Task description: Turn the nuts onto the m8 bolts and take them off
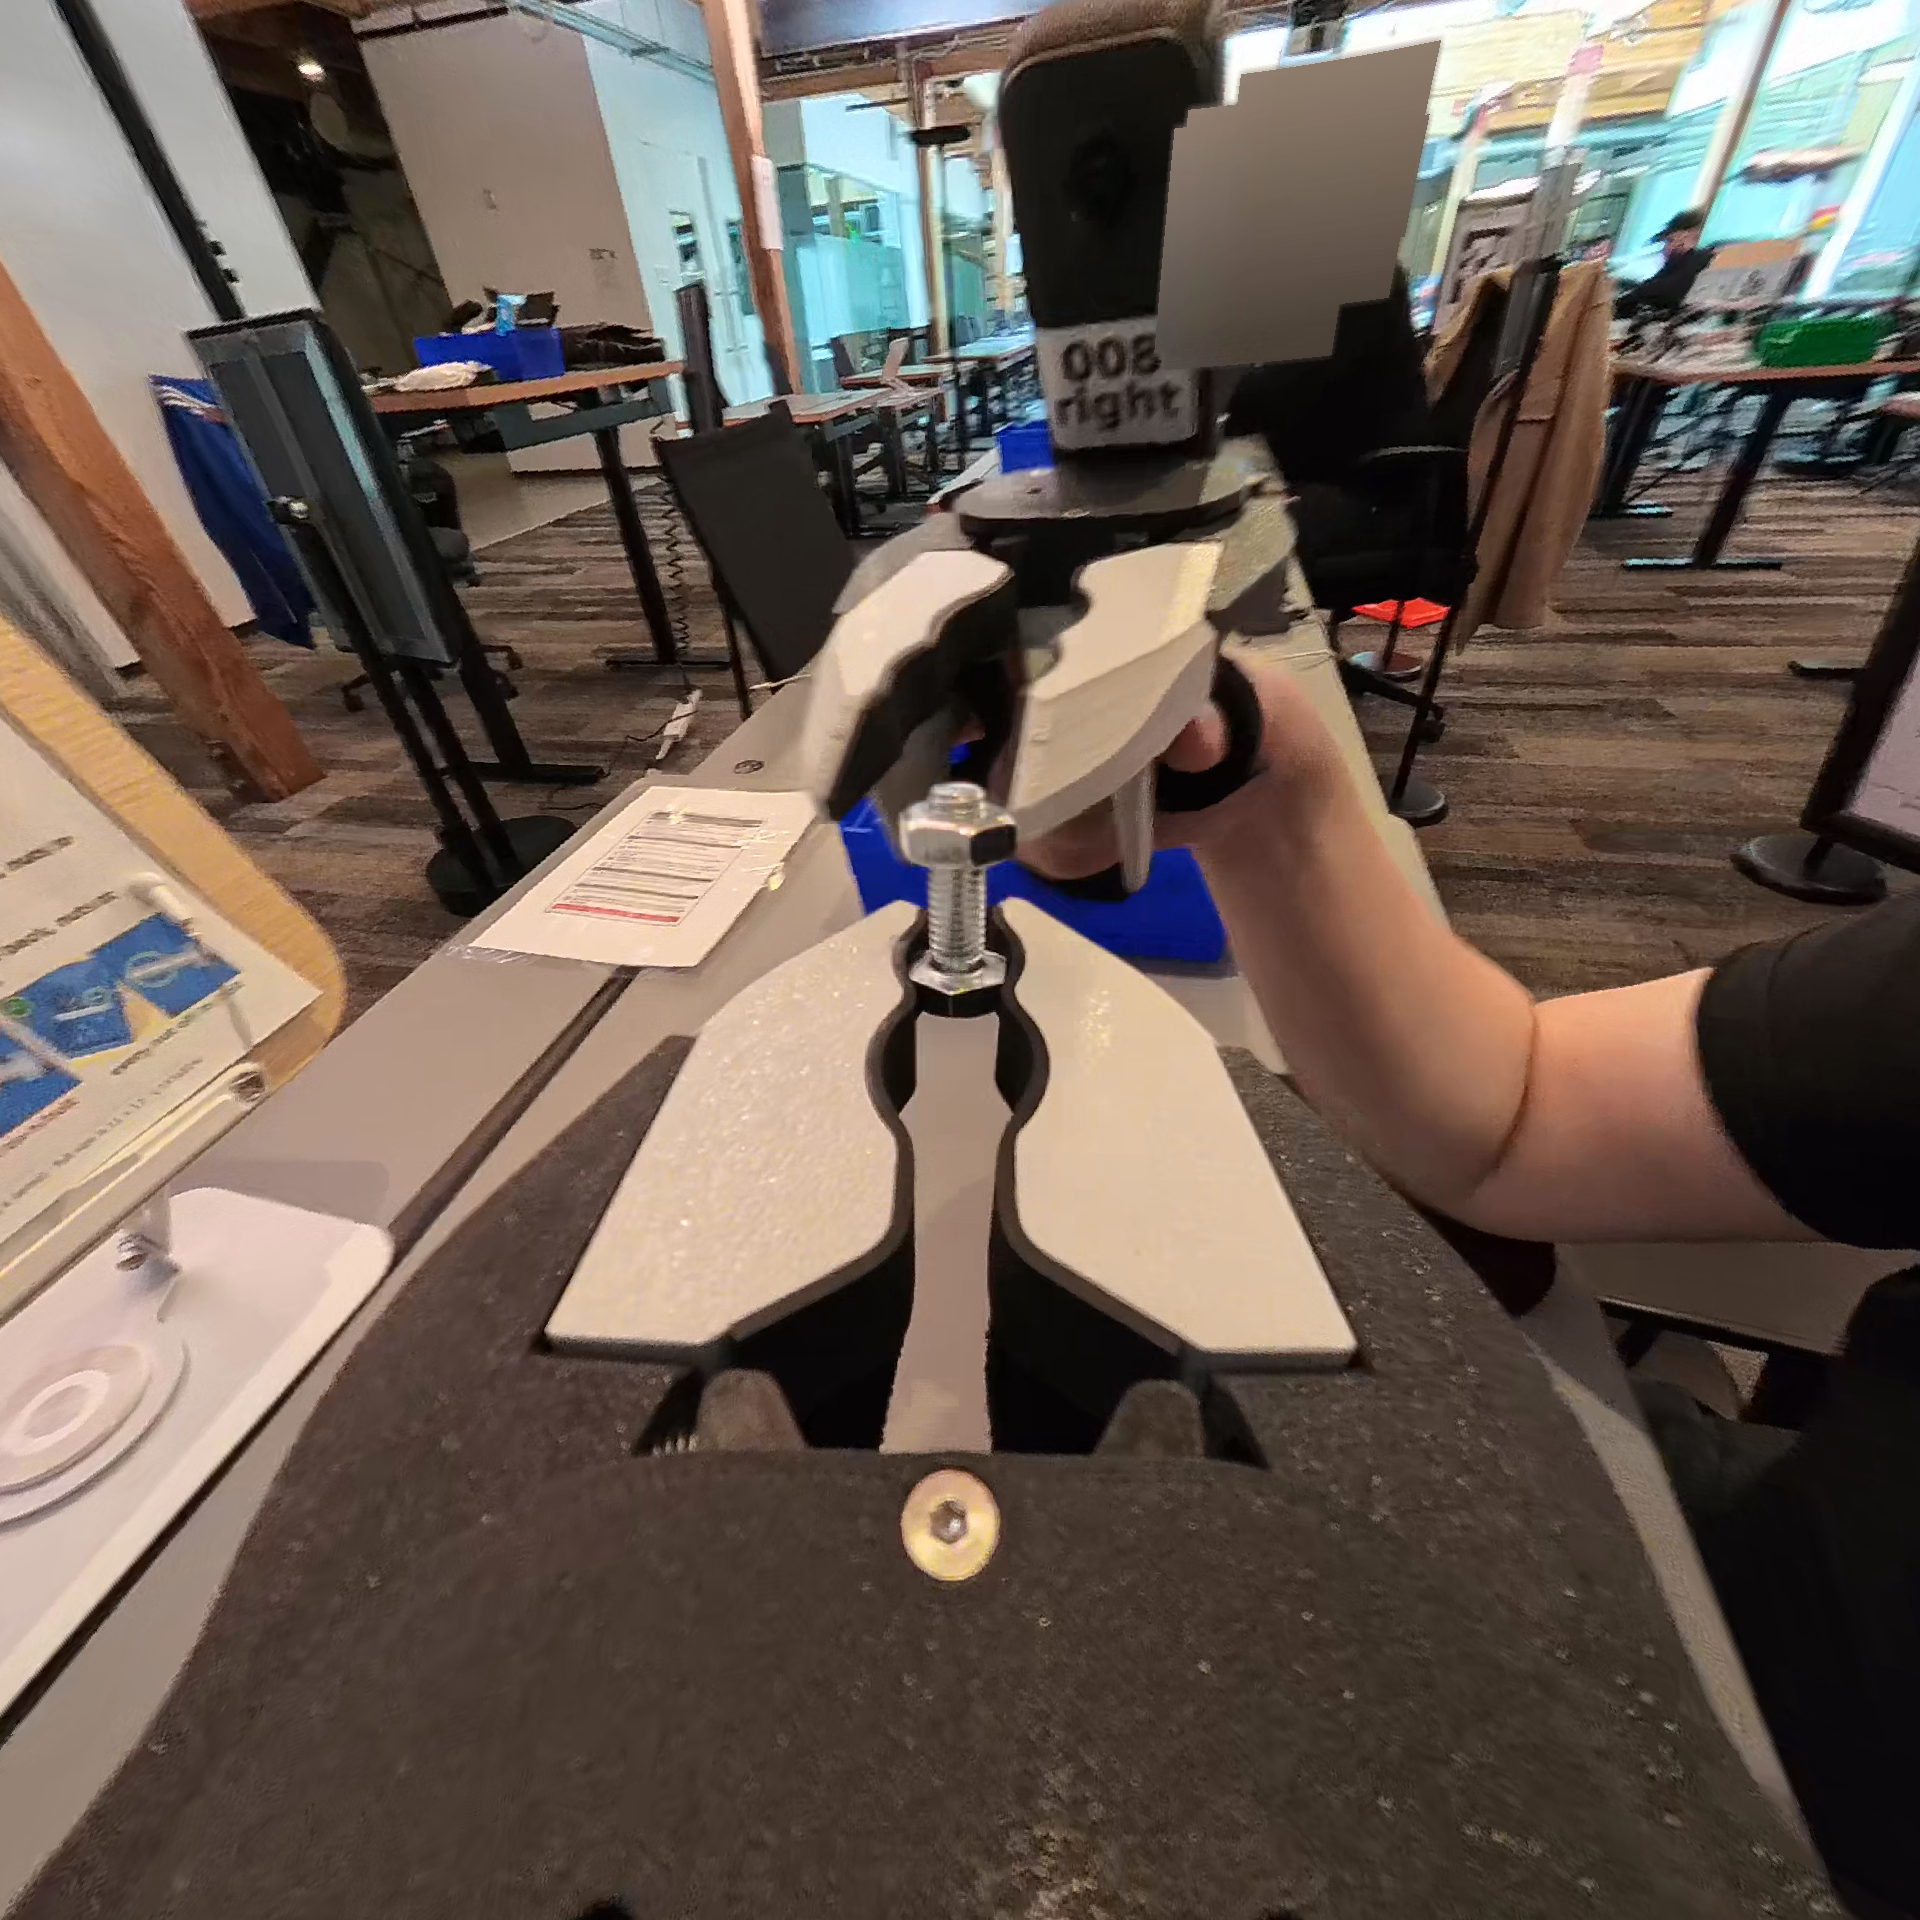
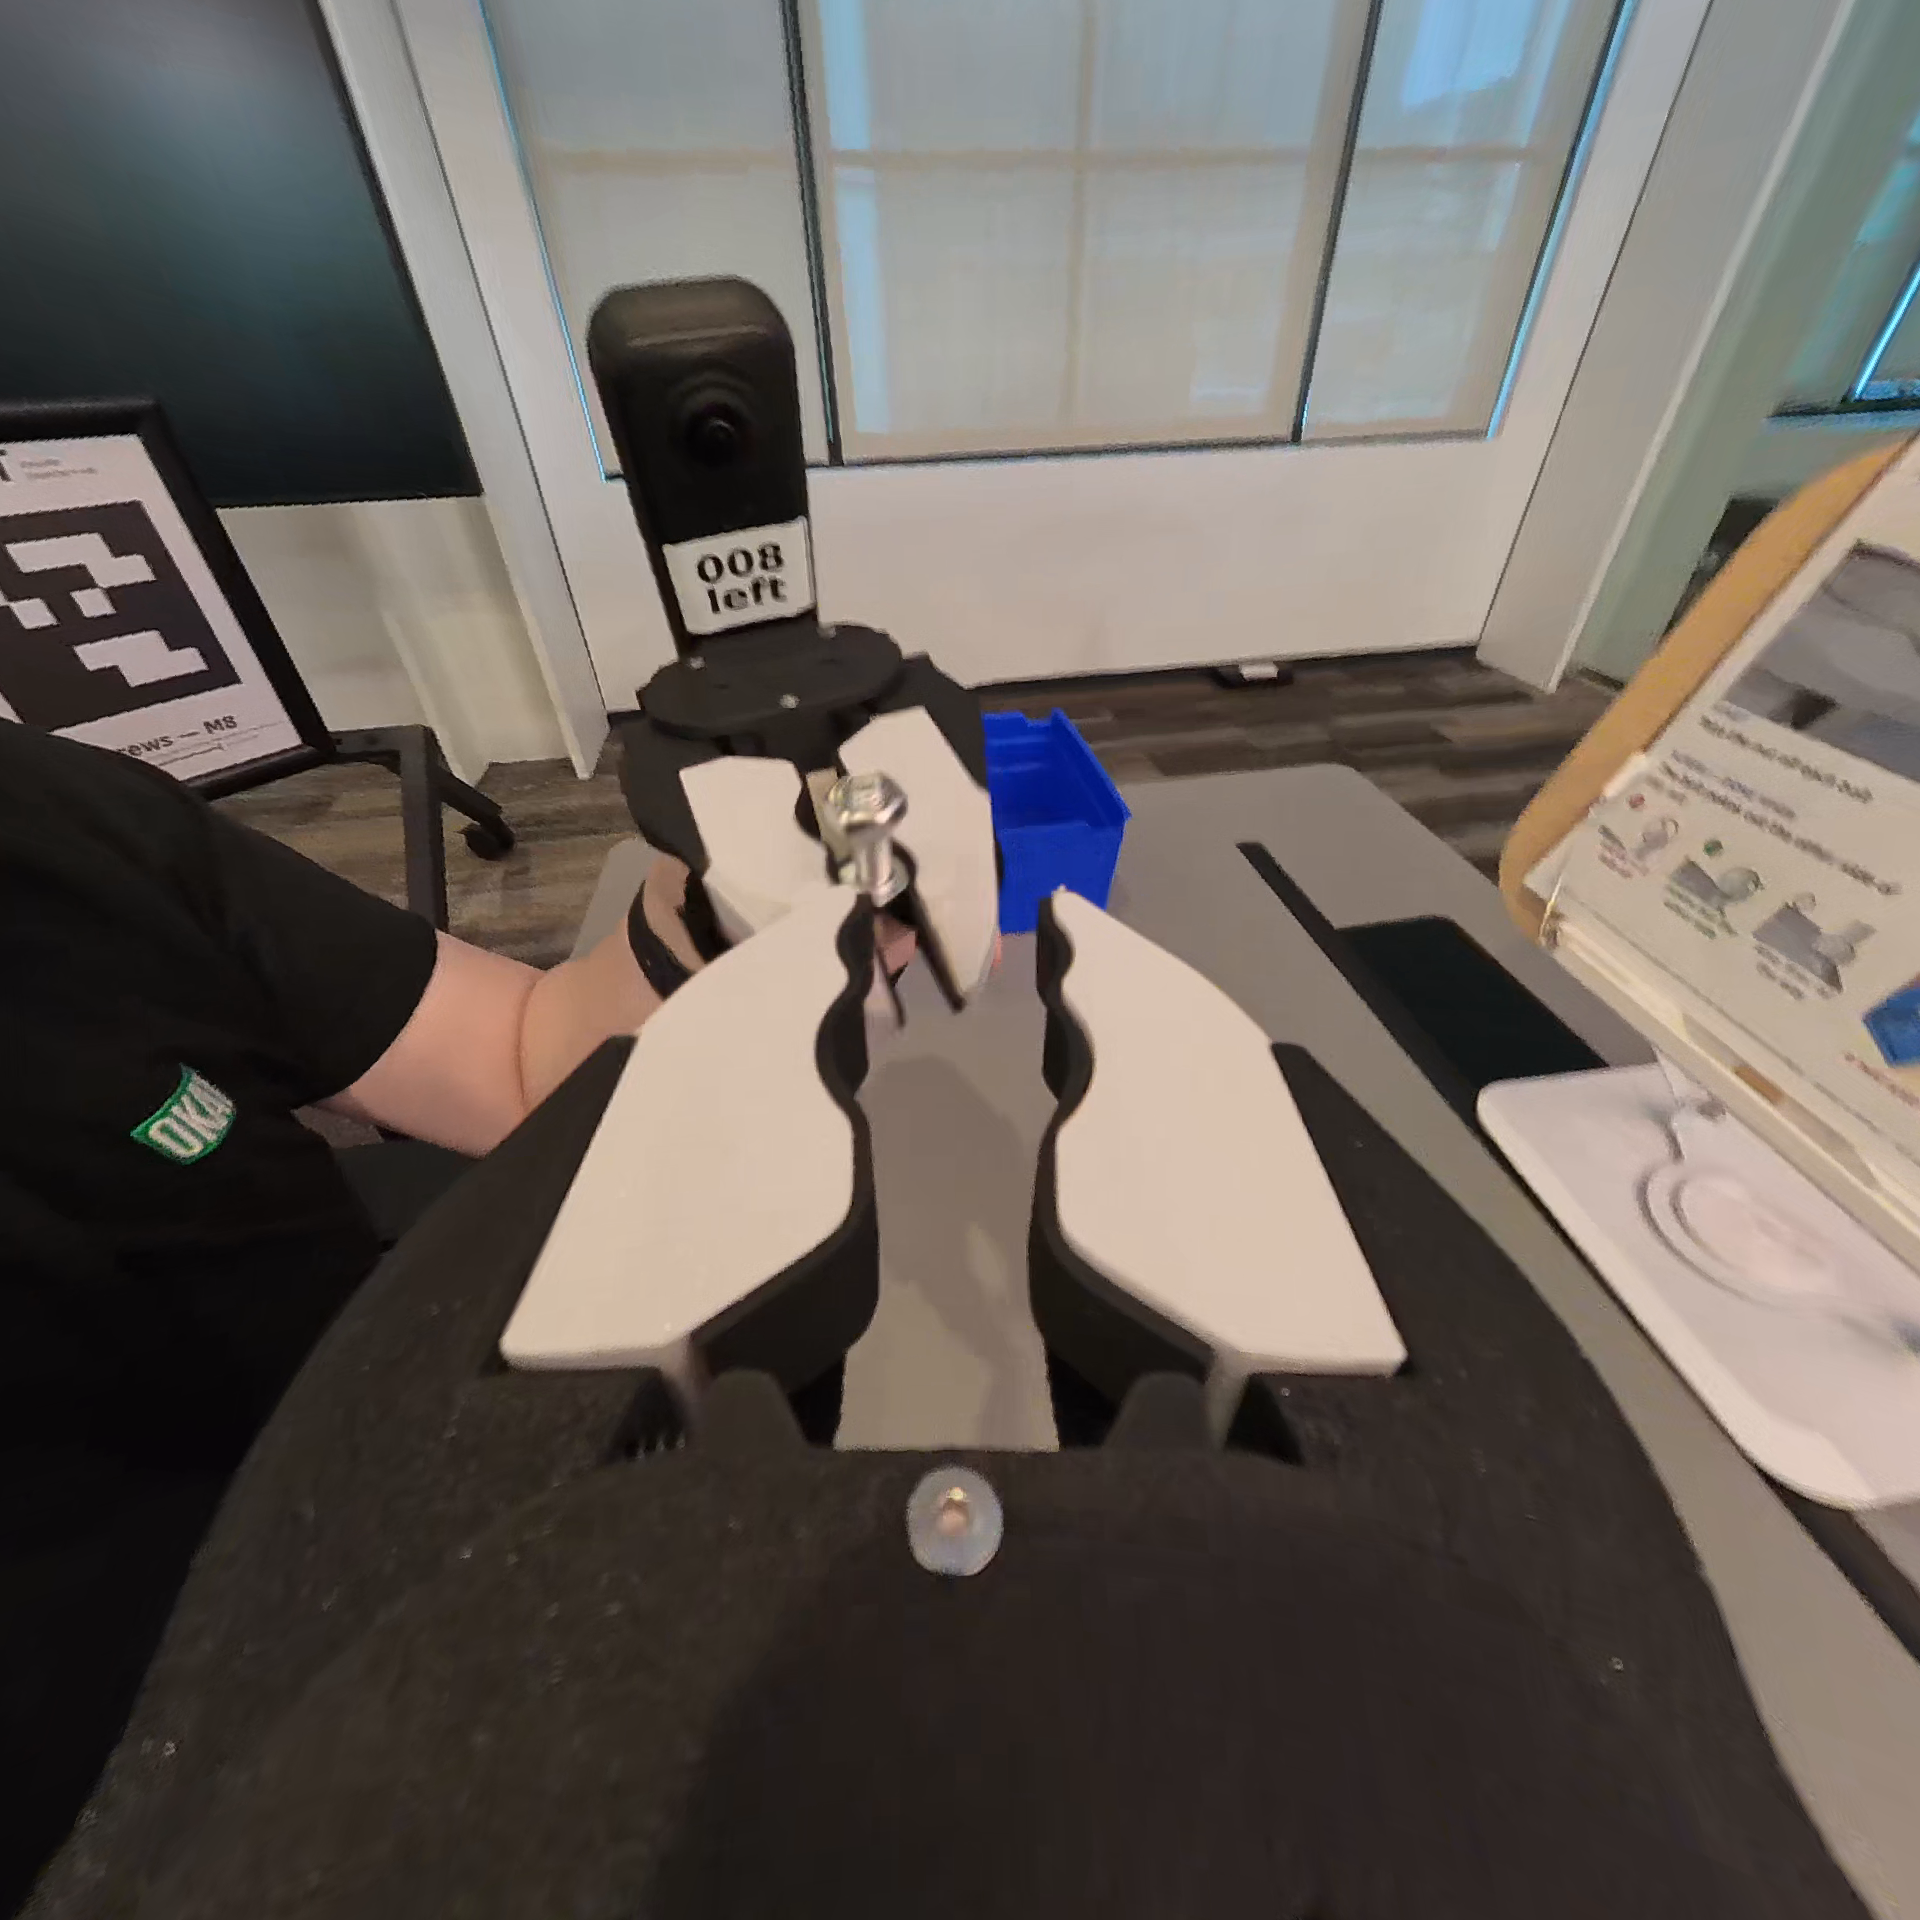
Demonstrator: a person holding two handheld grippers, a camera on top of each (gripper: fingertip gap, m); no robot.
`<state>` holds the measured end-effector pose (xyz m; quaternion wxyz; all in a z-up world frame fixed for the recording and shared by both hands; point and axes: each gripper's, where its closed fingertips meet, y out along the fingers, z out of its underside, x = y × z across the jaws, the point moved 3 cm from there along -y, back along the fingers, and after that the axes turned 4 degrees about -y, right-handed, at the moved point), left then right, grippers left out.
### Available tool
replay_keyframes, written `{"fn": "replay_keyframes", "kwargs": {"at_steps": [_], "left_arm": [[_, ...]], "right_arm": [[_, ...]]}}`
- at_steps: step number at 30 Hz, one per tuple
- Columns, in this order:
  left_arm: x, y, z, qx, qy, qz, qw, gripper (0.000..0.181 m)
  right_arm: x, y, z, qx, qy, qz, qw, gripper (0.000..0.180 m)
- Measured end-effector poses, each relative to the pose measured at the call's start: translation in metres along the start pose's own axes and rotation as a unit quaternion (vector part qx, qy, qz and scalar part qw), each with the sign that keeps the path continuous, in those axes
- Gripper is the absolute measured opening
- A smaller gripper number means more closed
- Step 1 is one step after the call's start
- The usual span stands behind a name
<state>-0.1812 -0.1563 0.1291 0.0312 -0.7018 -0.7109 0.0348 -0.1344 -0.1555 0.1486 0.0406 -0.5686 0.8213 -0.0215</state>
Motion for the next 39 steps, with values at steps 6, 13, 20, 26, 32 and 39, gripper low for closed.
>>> {"fn": "replay_keyframes", "kwargs": {"at_steps": [6, 13, 20, 26, 32, 39], "left_arm": [[0.032, 0.005, 0.016, 0.05, 0.068, -0.127, 0.988, 0.01], [0.024, 0.017, 0.025, 0.059, 0.043, -0.08, 0.994, 0.01], [0.022, 0.016, 0.023, 0.066, 0.055, -0.1, 0.991, 0.01], [0.027, 0.018, 0.026, 0.079, 0.062, -0.137, 0.985, 0.01], [0.025, 0.019, 0.026, 0.084, 0.066, -0.144, 0.984, 0.01], [0.027, 0.014, 0.021, 0.076, 0.068, -0.162, 0.981, 0.01]], "right_arm": [[-0.001, -0.001, -0.006, 0.074, 0.017, 0.034, 0.997, 0.033], [-0.001, 0.015, -0.022, 0.265, -0.206, -0.041, 0.941, 0.025], [-0.007, 0.021, -0.01, 0.422, -0.168, -0.018, 0.891, 0.028], [-0.019, 0.026, -0.013, 0.446, -0.093, 0.067, 0.887, 0.029], [-0.011, 0.029, -0.014, 0.463, -0.03, 0.065, 0.884, 0.03], [-0.012, 0.021, -0.005, 0.499, 0.005, 0.091, 0.862, 0.03]]}}
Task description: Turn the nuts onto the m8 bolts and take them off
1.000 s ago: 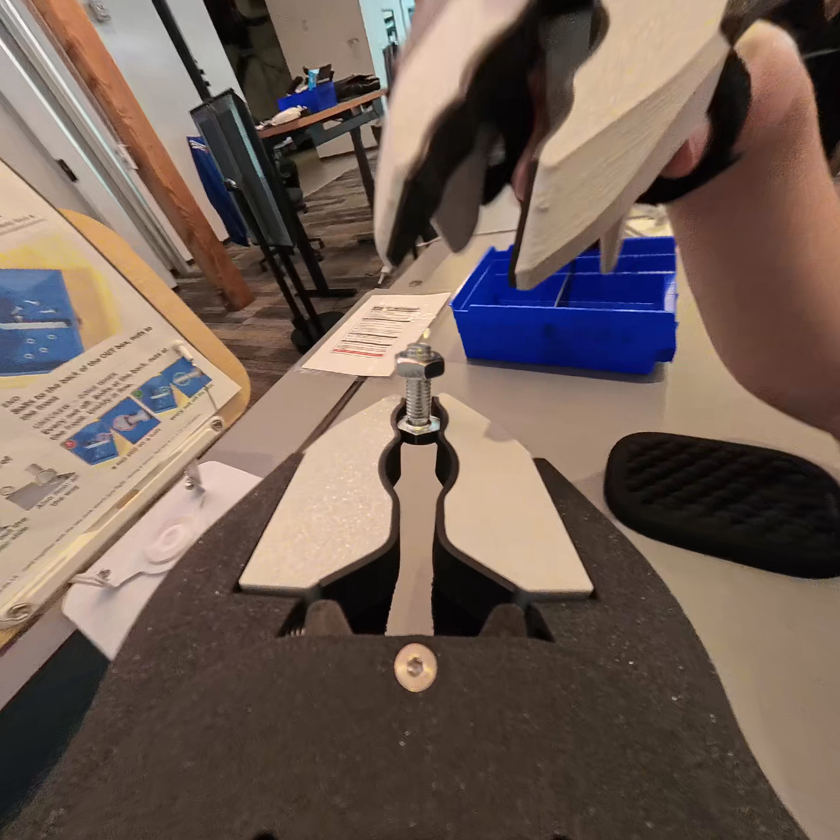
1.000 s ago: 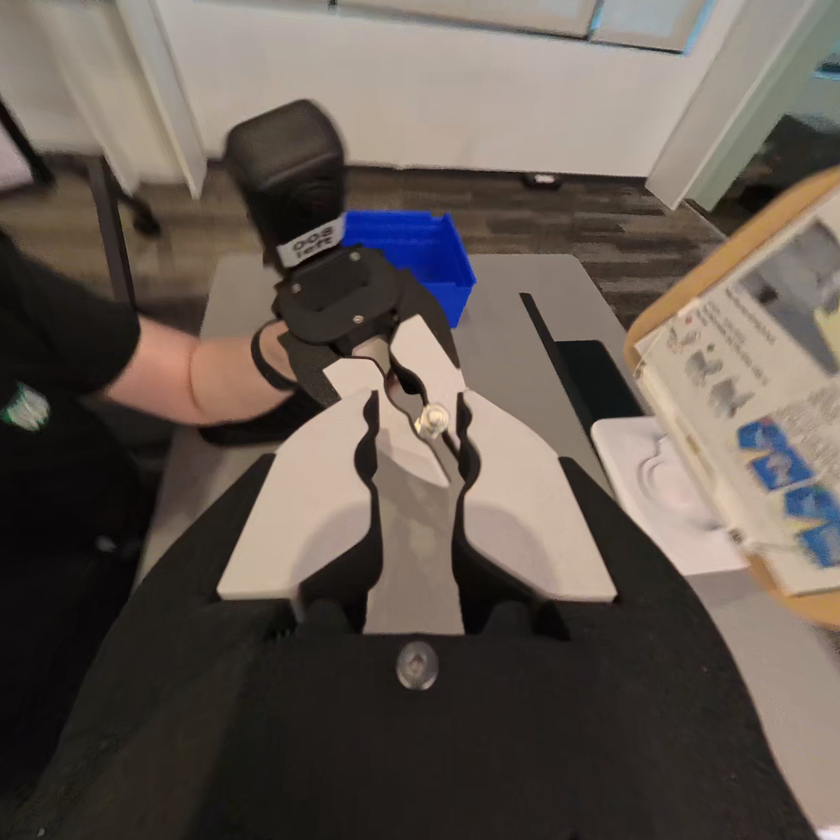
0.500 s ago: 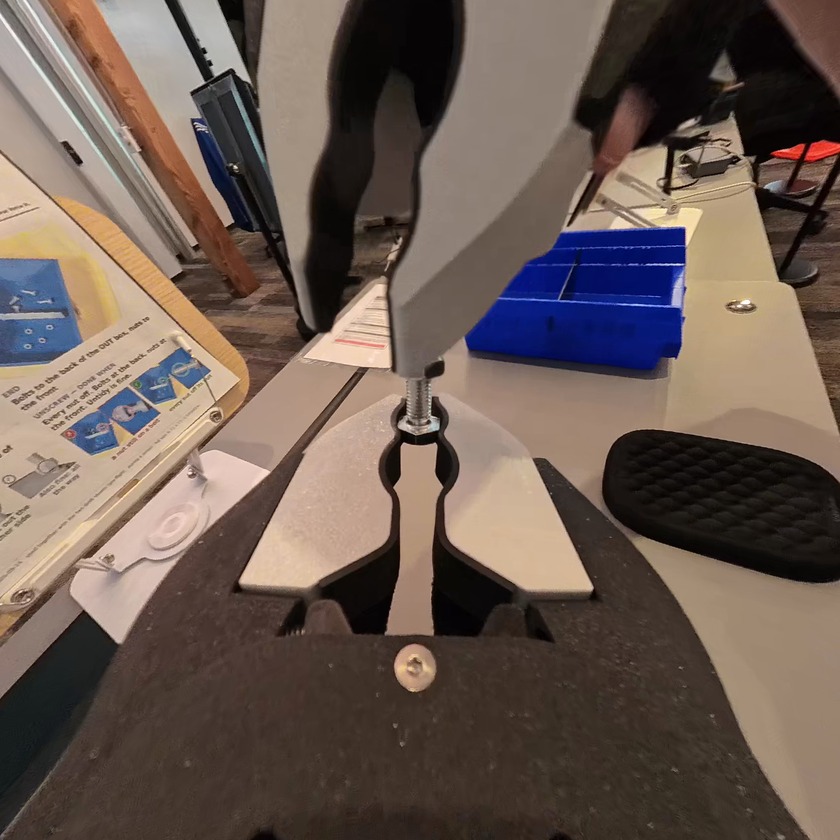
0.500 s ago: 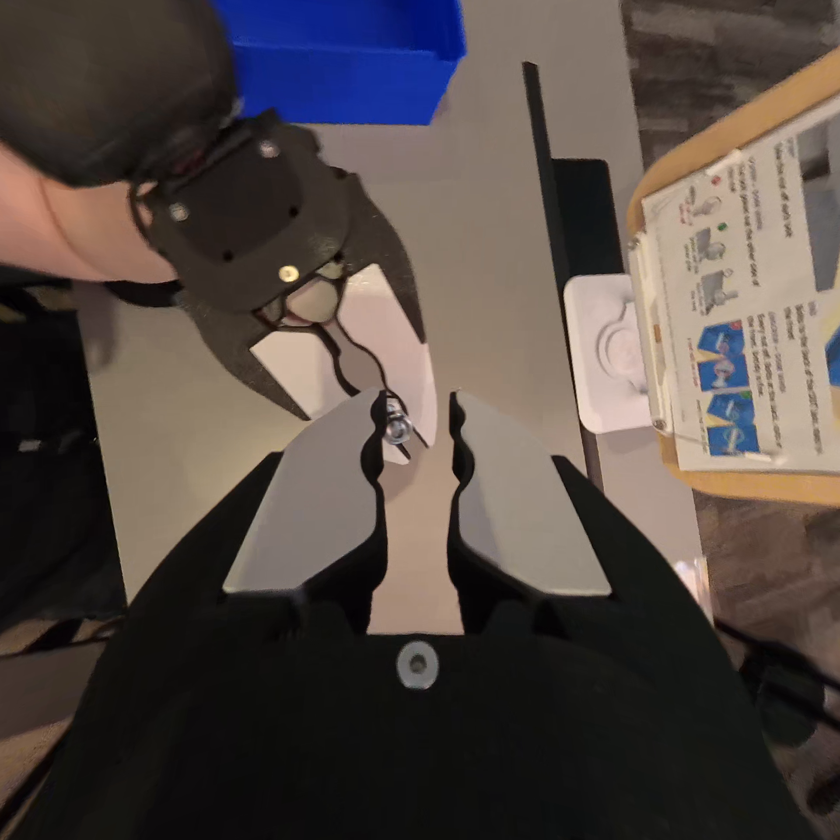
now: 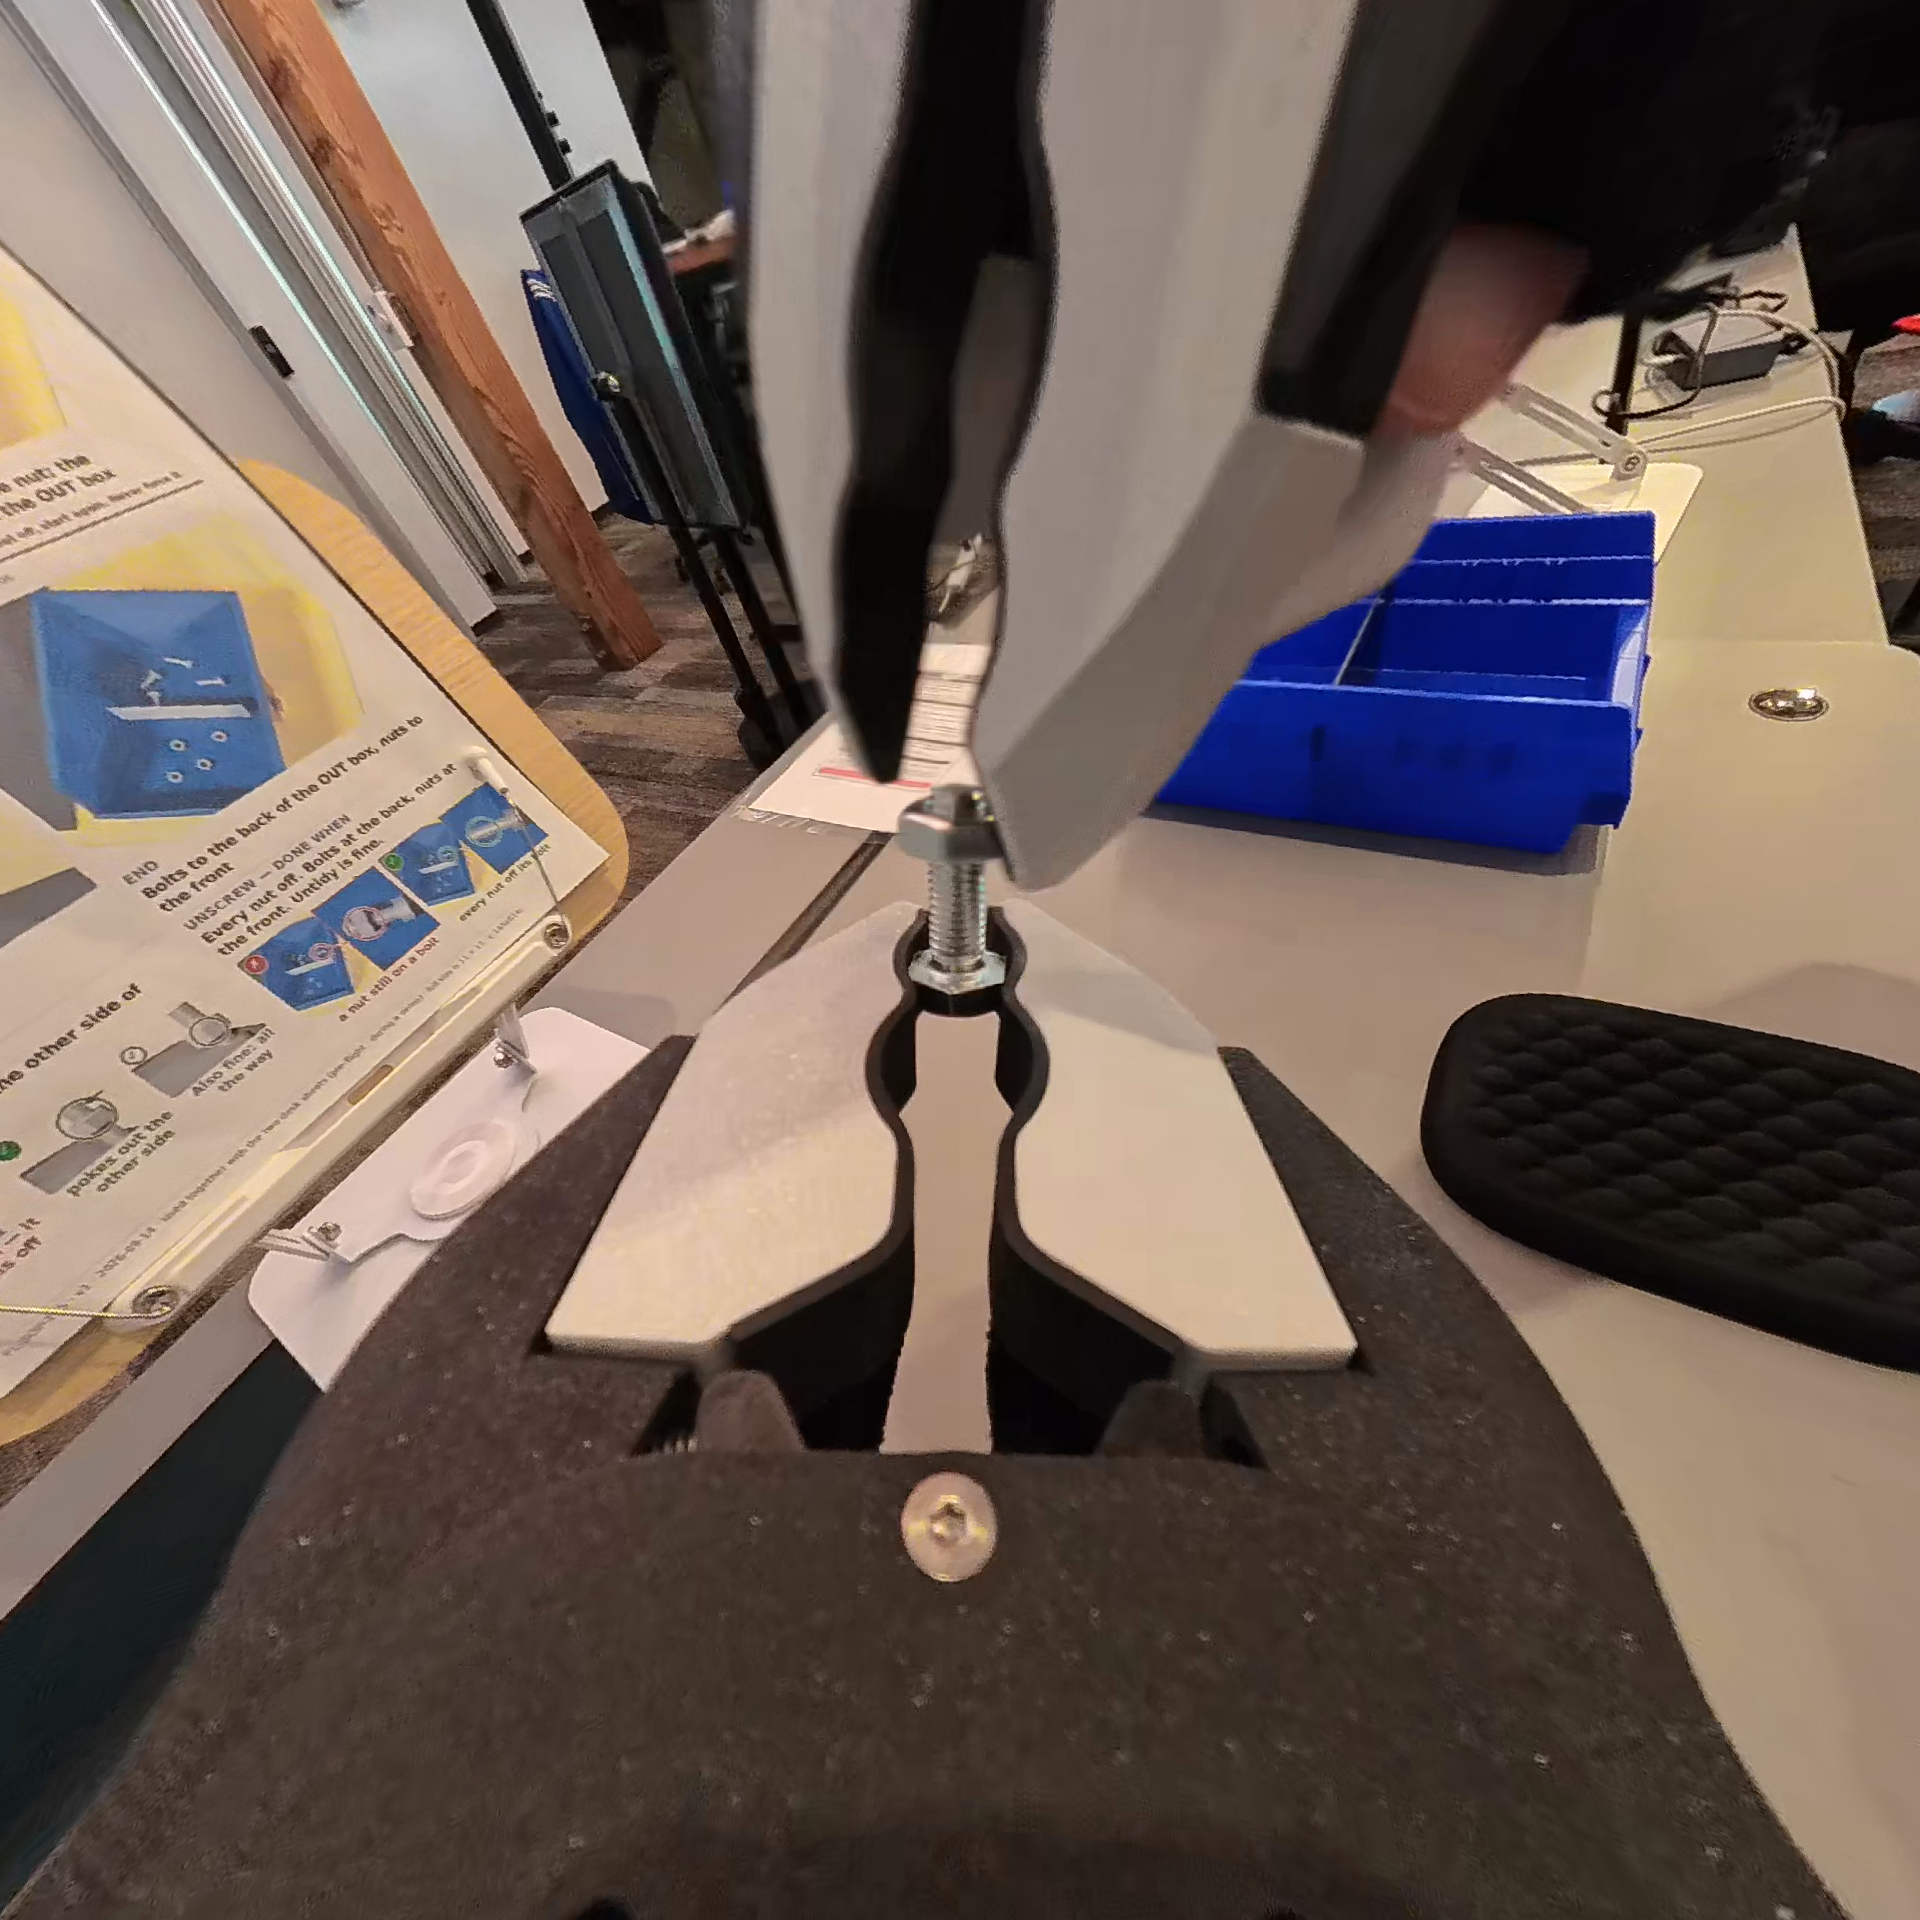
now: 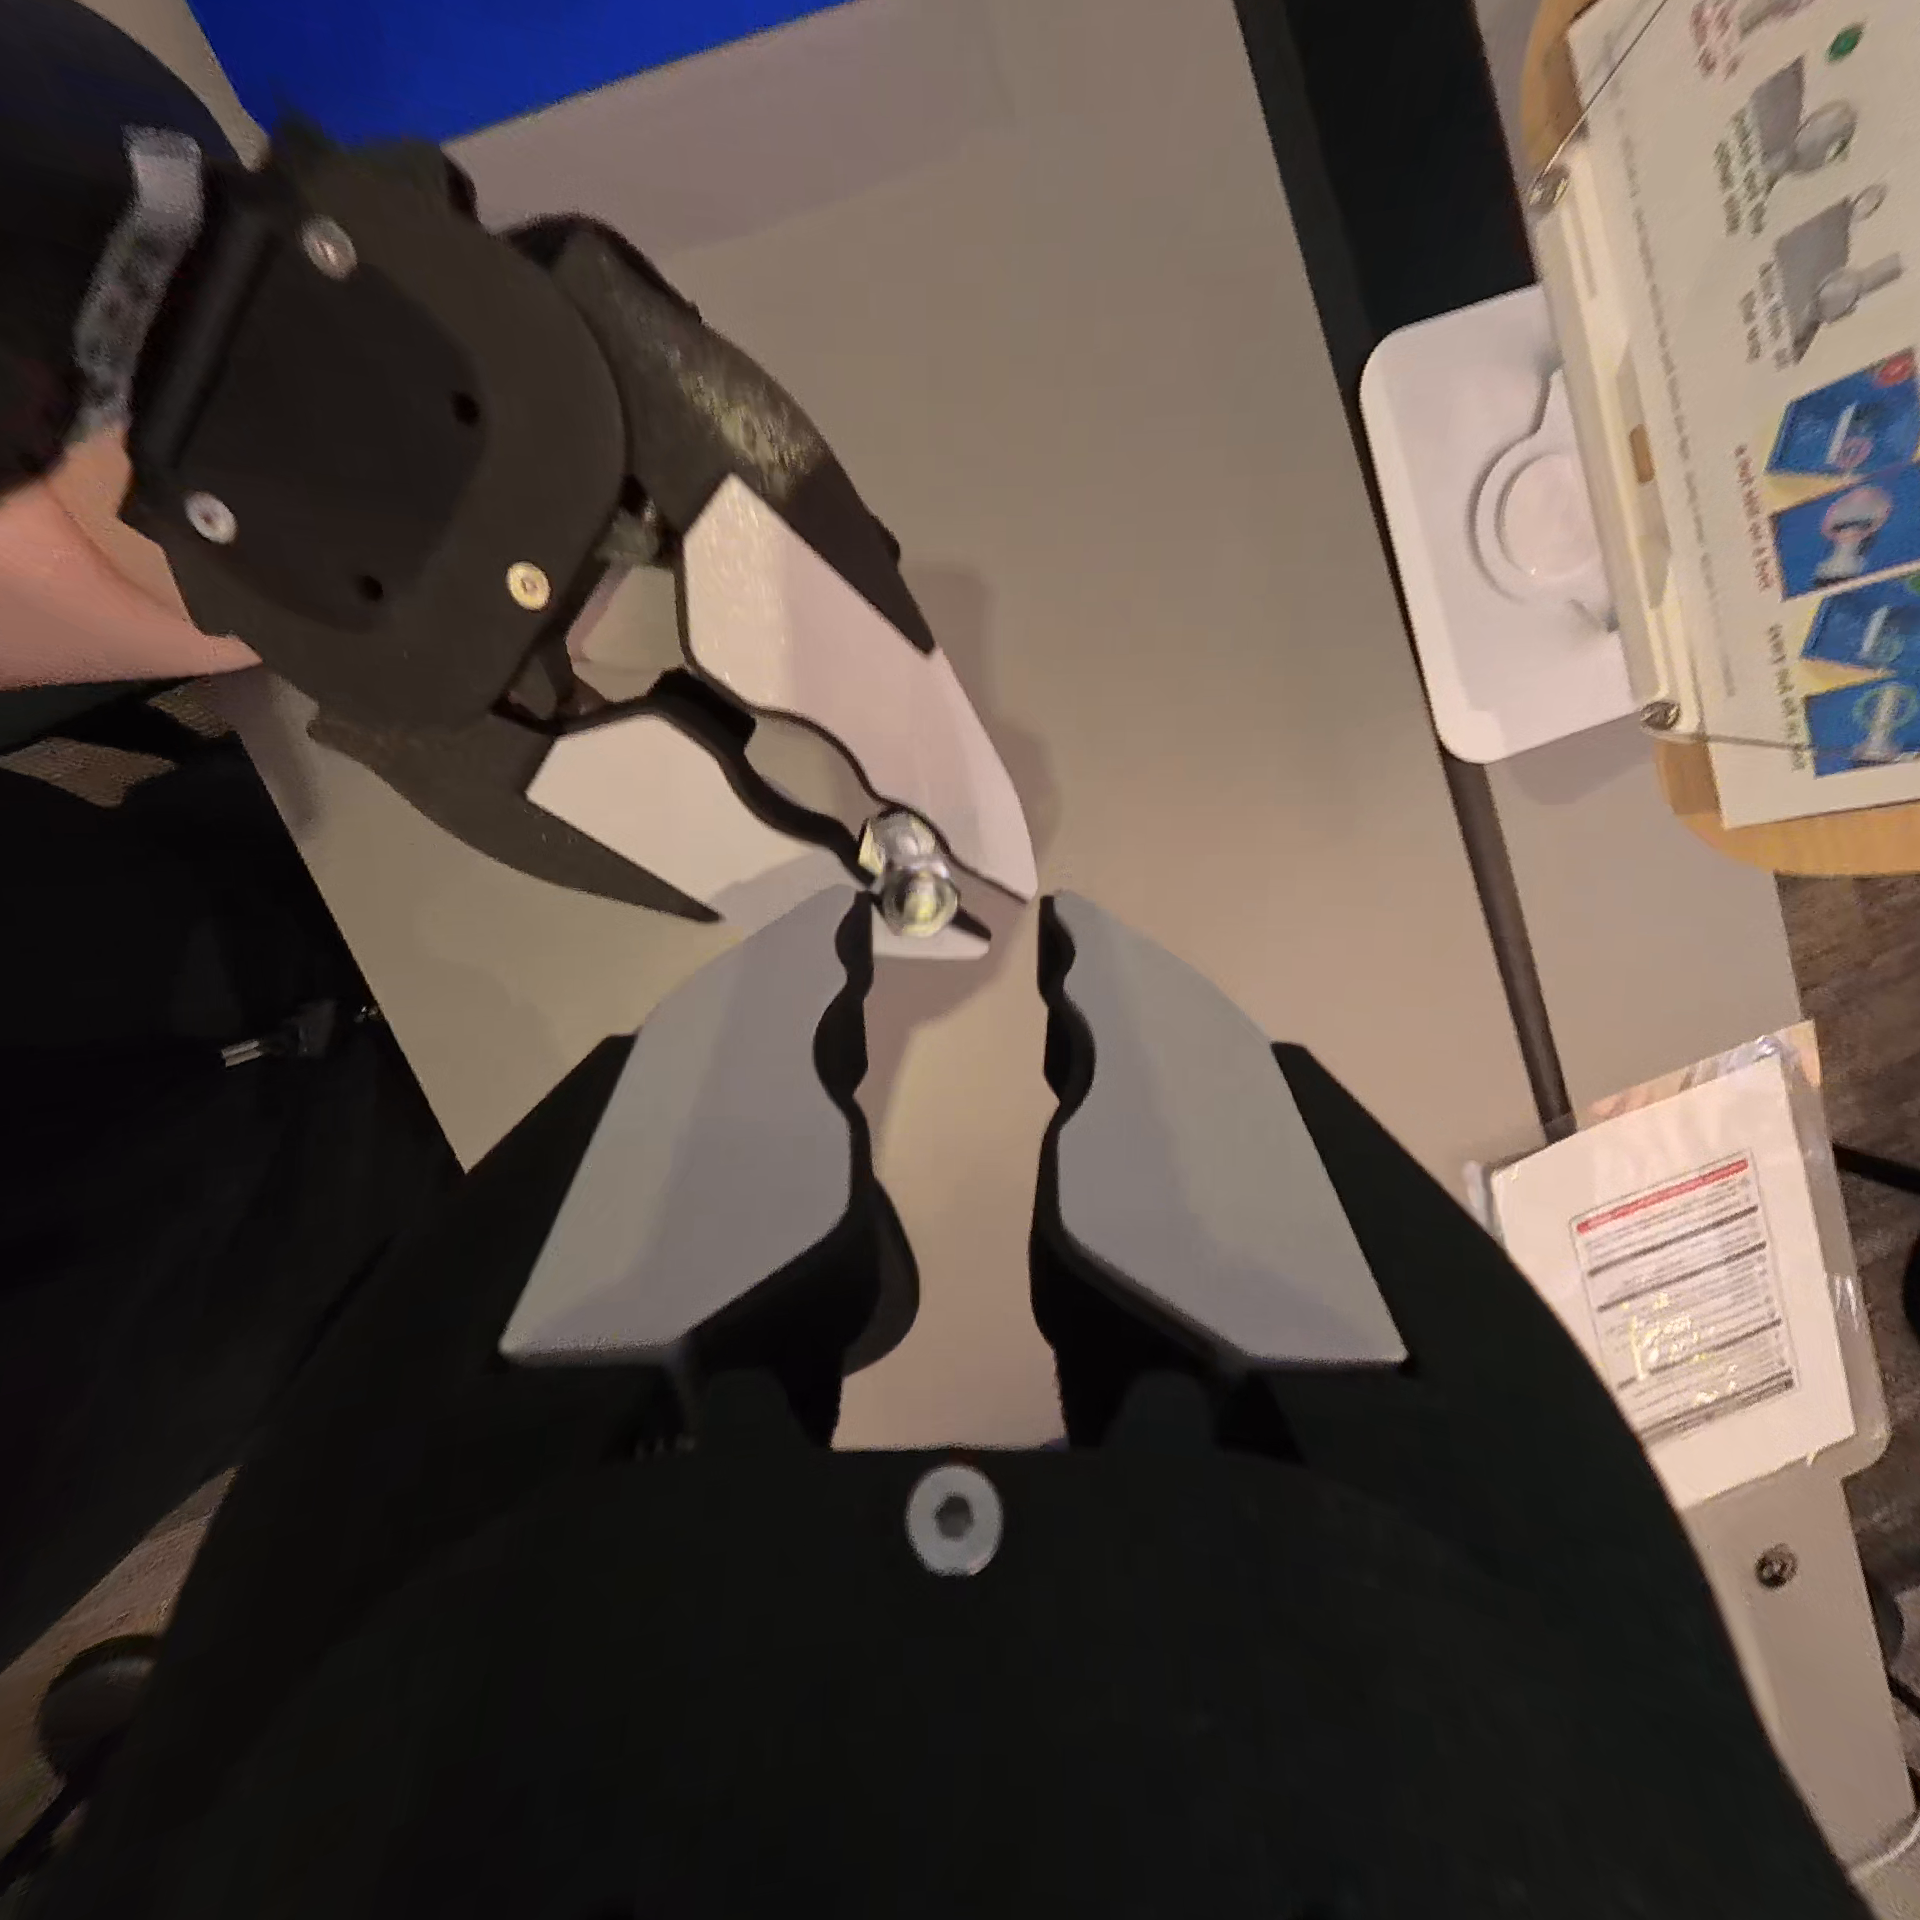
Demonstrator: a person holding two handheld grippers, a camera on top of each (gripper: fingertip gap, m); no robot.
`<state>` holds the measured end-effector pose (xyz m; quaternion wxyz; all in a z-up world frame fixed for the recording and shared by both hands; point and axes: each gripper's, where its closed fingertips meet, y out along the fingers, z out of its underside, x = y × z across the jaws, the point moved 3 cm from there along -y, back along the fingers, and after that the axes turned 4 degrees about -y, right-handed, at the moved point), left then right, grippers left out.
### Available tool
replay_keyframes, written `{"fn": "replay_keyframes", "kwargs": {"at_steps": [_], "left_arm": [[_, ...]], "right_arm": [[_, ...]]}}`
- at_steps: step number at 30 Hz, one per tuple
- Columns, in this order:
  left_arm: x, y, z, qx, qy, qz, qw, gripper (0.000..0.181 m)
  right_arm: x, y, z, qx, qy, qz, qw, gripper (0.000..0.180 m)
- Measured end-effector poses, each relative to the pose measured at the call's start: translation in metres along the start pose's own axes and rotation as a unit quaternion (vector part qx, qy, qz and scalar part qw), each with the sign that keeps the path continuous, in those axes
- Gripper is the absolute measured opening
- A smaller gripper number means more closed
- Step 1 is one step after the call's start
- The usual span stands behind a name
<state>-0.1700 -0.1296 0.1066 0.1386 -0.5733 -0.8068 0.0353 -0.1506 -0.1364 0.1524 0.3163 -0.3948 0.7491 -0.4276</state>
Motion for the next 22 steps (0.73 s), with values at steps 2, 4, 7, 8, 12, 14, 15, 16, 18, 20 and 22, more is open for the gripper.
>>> {"fn": "replay_keyframes", "kwargs": {"at_steps": [2, 4, 7, 8, 12, 14, 15, 16, 18, 20, 22], "left_arm": [[0.002, -0.003, -0.002, -0.008, -0.007, 0.002, 1.0, 0.01], [0.002, -0.006, -0.004, -0.015, -0.016, 0.009, 1.0, 0.01], [0.003, -0.008, -0.006, -0.017, -0.014, 0.006, 1.0, 0.01], [0.003, -0.008, -0.006, -0.017, -0.012, 0.004, 1.0, 0.01], [0.002, -0.008, -0.006, -0.016, -0.009, 0.004, 1.0, 0.01], [0.003, -0.009, -0.006, -0.017, -0.009, 0.001, 1.0, 0.01], [0.004, -0.009, -0.006, -0.017, -0.01, 0.0, 1.0, 0.01], [0.005, -0.01, -0.007, -0.018, -0.013, 0.002, 1.0, 0.01], [0.004, -0.012, -0.008, -0.02, -0.022, 0.013, 0.999, 0.01], [0.004, -0.013, -0.008, -0.022, -0.022, 0.012, 0.999, 0.01], [0.004, -0.012, -0.008, -0.019, -0.016, 0.007, 1.0, 0.01]], "right_arm": [[-0.003, 0.0, 0.009, 0.019, -0.003, 0.015, 1.0, 0.028], [-0.003, -0.002, 0.014, 0.025, -0.012, 0.02, 0.999, 0.029], [0.005, -0.006, 0.002, -0.007, -0.013, 0.001, 1.0, 0.029], [0.005, -0.007, -0.003, -0.015, -0.016, 0.005, 1.0, 0.029], [0.004, -0.007, -0.014, -0.02, -0.02, 0.022, 0.999, 0.031], [0.003, -0.006, -0.009, 0.002, -0.018, 0.023, 1.0, 0.032], [0.001, -0.006, -0.005, 0.013, -0.017, 0.029, 0.999, 0.031], [-0.004, -0.008, 0.001, 0.026, -0.019, 0.049, 0.998, 0.027], [-0.008, -0.01, 0.007, 0.034, -0.024, 0.063, 0.997, 0.027], [0.0, -0.011, 0.001, 0.007, -0.016, 0.037, 0.999, 0.027], [0.007, -0.011, -0.006, -0.003, -0.026, 0.03, 0.999, 0.029]]}}
